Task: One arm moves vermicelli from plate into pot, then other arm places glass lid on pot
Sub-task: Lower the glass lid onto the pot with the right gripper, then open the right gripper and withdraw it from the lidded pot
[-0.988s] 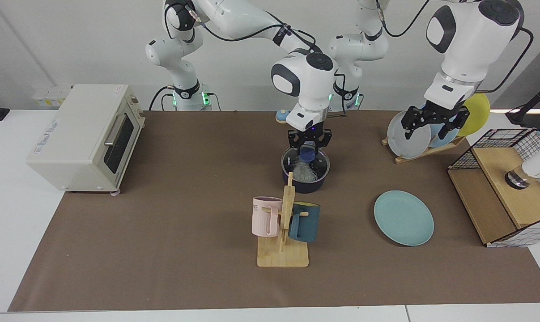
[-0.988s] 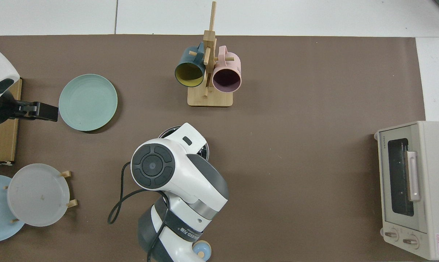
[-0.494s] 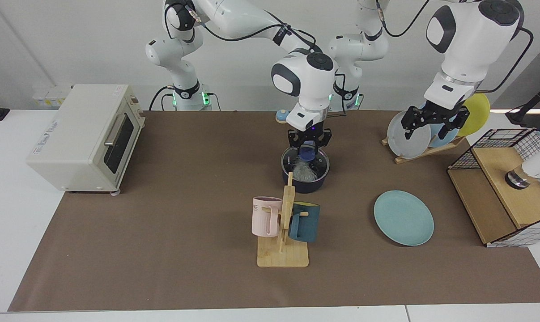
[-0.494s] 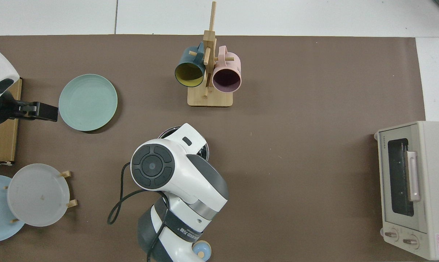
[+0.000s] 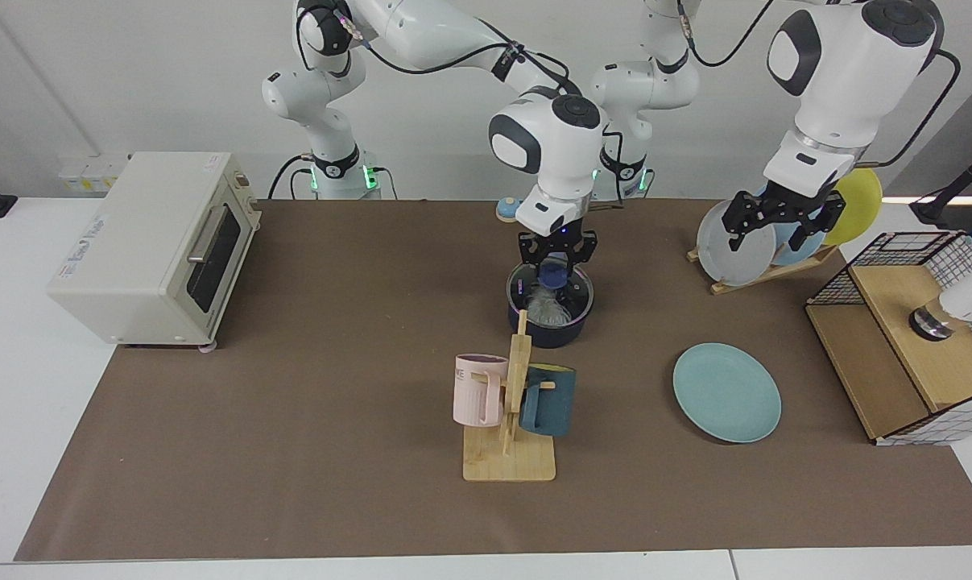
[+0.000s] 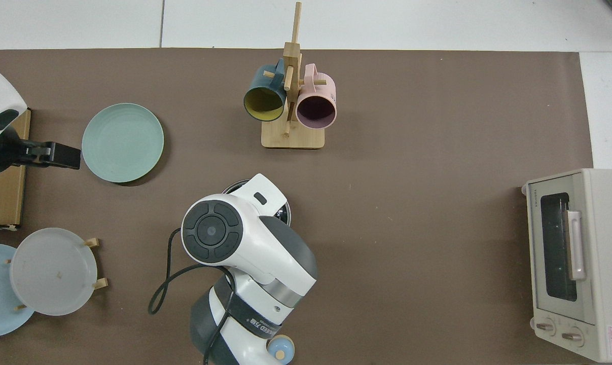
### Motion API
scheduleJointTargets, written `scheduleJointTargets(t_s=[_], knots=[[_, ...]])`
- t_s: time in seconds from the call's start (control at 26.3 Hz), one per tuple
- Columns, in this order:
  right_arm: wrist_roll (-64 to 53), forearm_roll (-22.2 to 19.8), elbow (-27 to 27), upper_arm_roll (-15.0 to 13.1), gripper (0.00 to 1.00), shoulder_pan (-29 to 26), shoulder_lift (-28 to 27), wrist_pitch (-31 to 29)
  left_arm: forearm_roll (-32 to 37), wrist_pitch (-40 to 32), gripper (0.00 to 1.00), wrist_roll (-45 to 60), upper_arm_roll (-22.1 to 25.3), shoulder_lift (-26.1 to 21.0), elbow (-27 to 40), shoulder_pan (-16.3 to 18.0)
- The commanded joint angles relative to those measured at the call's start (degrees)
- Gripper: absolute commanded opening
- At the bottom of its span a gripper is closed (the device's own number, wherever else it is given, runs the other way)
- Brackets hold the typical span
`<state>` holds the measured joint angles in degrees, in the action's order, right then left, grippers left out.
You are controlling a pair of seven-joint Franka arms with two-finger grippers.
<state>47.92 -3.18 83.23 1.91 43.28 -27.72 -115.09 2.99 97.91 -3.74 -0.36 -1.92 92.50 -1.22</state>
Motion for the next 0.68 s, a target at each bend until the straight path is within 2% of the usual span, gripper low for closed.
scheduleJointTargets(t_s=[0.0,0.08,0.11,0.42,0.65], knots=[[1.1,0.7,0.4,0.2,0.29,-0.1,0.9,0.8,-0.9,-1.1,1.00,0.5,0.5,0.2,-0.2,-0.4],[1.1,1.2,0.4,0.2,0.83,-0.1,0.9,0.8,-0.9,-1.1,1.00,0.6,0.5,0.2,-0.2,-0.4],[1.1,1.3,0.4,0.2,1.00,-0.1,0.9,0.8,-0.9,-1.1,1.00,0.6,0.5,0.2,-0.3,-0.4],[1.1,2.0,-0.8,0.1,1.00,-0.7,2.0,3.9,-0.9,-1.1,1.00,0.6,0.4,0.2,-0.2,-0.5],[1.2,1.5,-0.7,-0.9,1.00,-2.3,7.2,7.6,-0.9,-1.1,1.00,0.5,0.4,0.2,-0.2,-0.5]])
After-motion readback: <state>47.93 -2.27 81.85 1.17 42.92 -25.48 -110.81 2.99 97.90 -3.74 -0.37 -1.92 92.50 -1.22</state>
